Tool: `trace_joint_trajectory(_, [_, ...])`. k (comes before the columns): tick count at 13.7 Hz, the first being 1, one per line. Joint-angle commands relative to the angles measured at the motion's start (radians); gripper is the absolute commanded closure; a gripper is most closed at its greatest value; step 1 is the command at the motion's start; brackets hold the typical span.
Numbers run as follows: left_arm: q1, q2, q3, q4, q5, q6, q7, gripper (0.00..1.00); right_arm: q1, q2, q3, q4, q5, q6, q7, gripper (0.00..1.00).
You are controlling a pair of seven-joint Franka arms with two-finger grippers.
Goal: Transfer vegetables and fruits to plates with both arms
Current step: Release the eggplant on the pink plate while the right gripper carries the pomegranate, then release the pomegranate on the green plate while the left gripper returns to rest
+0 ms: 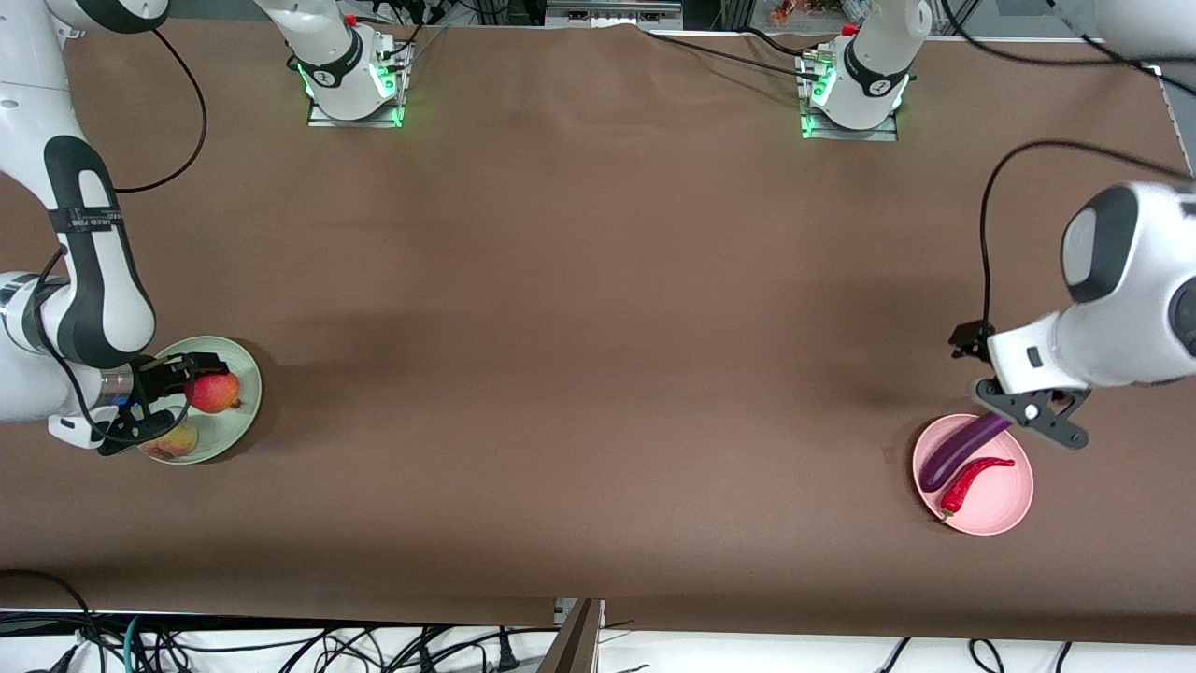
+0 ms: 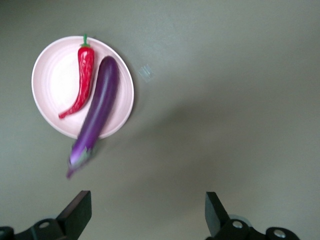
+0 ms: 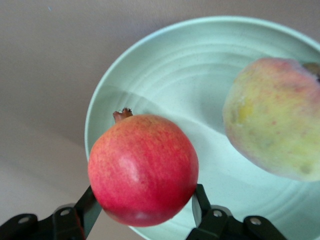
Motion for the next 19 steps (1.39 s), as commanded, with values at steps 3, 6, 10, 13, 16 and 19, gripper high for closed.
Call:
trace_joint_trajectory(3, [-0.029, -0.186, 0.024, 0.013, -0.043, -0.104, -0.198, 0.00, -0.015, -0.001, 0.018, 0.001, 0.003, 0.005, -0.011, 0.00])
trace_joint_trajectory(6, [-0.107, -0.367, 0.157, -0.155, -0.183, -0.060, -0.321, 0.00, 0.002, -0.038, 0.033, 0.054, 0.014, -0.015, -0.002, 0.00])
trace_joint_trajectory(10, [-0.259, -0.469, 0.332, -0.329, -0.183, 0.068, -0.302, 0.00, 0.009, -0.041, 0.123, 0.223, 0.034, -0.212, 0.125, 0.00])
trace_joint_trajectory(13, [-0.247, -0.484, 0.283, -0.343, -0.166, 0.017, -0.313, 0.00, 0.043, -0.060, 0.168, 0.257, 0.028, -0.308, 0.267, 0.00])
trace_joint_trajectory(16, [-0.248, -0.474, 0.276, -0.323, -0.126, -0.003, -0.315, 0.00, 0.135, -0.193, 0.162, 0.208, 0.003, -0.318, 0.467, 0.00])
trace_joint_trajectory(19, [-0.253, -0.454, 0.274, -0.305, -0.134, 0.002, -0.309, 0.00, 0.230, -0.423, 0.107, -0.012, 0.002, -0.319, 0.613, 0.00])
